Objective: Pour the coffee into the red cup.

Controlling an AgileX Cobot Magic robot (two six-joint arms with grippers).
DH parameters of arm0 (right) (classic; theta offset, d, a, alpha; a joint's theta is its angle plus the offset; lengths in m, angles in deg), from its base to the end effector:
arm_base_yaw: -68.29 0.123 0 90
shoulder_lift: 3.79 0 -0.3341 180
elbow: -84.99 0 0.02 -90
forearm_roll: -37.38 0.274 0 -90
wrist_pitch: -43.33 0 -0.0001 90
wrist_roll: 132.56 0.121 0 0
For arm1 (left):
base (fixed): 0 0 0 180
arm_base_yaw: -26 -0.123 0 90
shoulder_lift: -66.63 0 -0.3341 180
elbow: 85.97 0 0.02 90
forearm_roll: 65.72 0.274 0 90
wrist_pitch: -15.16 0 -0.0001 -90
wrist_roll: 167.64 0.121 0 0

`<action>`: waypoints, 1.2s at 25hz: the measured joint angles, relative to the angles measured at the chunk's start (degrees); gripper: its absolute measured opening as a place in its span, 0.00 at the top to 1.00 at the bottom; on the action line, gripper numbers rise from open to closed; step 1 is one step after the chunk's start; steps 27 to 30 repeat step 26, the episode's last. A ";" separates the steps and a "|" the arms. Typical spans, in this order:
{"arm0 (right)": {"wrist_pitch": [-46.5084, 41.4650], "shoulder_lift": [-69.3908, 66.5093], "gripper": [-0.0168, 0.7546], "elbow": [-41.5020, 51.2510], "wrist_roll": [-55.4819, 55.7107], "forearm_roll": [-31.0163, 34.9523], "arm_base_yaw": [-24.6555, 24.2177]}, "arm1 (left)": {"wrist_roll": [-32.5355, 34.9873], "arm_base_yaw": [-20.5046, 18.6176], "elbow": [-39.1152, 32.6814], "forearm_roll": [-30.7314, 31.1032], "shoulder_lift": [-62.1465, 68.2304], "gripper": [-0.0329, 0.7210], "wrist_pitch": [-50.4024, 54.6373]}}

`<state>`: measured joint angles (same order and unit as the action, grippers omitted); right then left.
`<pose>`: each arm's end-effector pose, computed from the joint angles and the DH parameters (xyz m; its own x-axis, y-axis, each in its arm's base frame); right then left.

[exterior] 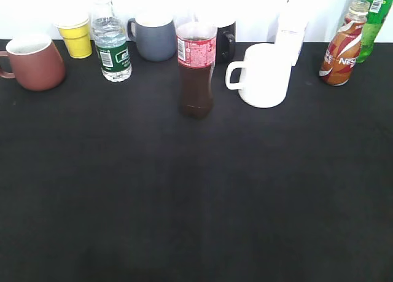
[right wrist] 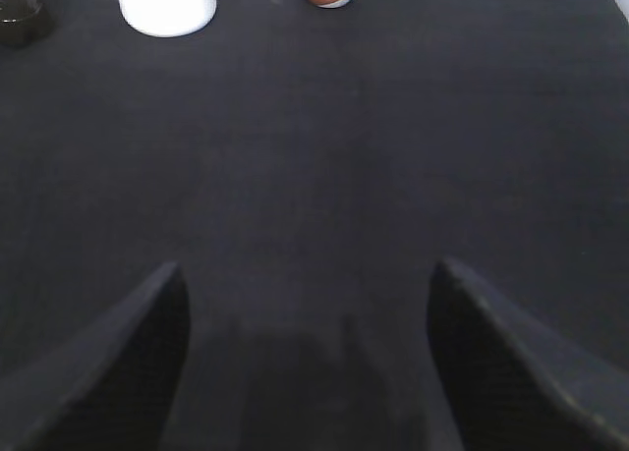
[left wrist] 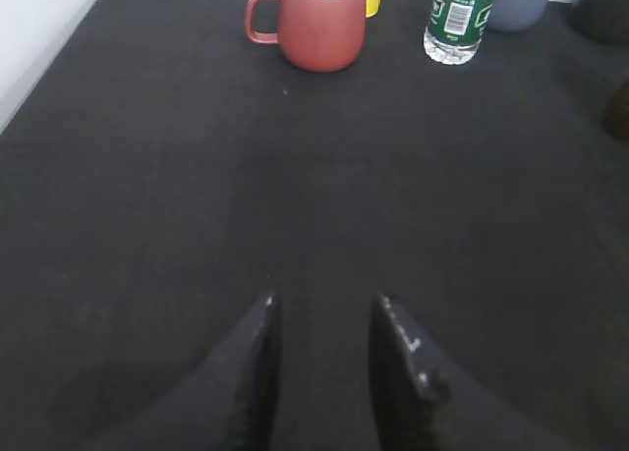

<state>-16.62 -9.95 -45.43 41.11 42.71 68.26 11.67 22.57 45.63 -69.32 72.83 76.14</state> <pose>-0.0082 0.0097 0.2775 -0.4263 -0.0633 -0.9023 -0.0994 0.9948 -0.0229 -0.0110 -0.0073 0.2819 -0.4294 -0.0683 -0.9005 -0.0286 0.9977 -0.0620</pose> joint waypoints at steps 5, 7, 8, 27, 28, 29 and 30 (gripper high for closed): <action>0.00 0.00 0.21 0.00 0.00 0.00 0.00 | 0.00 0.00 0.00 0.00 0.00 0.64 0.00; 0.00 0.00 0.21 0.00 0.00 0.00 0.00 | 0.00 0.00 0.00 0.00 0.00 0.64 0.00; 0.00 0.00 0.21 0.00 0.00 0.00 0.00 | 0.00 0.00 0.00 0.00 0.00 0.64 0.00; 0.00 0.00 0.21 0.00 0.00 0.00 0.00 | 0.00 0.00 0.00 0.00 0.00 0.64 0.00; 0.00 0.00 0.21 0.00 0.00 0.00 0.00 | 0.00 0.00 0.00 0.00 0.00 0.64 0.00; 0.00 0.00 0.21 0.00 0.00 0.00 0.00 | 0.00 0.00 0.00 0.00 0.00 0.64 0.00; 0.00 0.00 0.21 0.00 0.00 0.00 0.00 | 0.00 0.00 0.00 0.00 0.00 0.64 0.00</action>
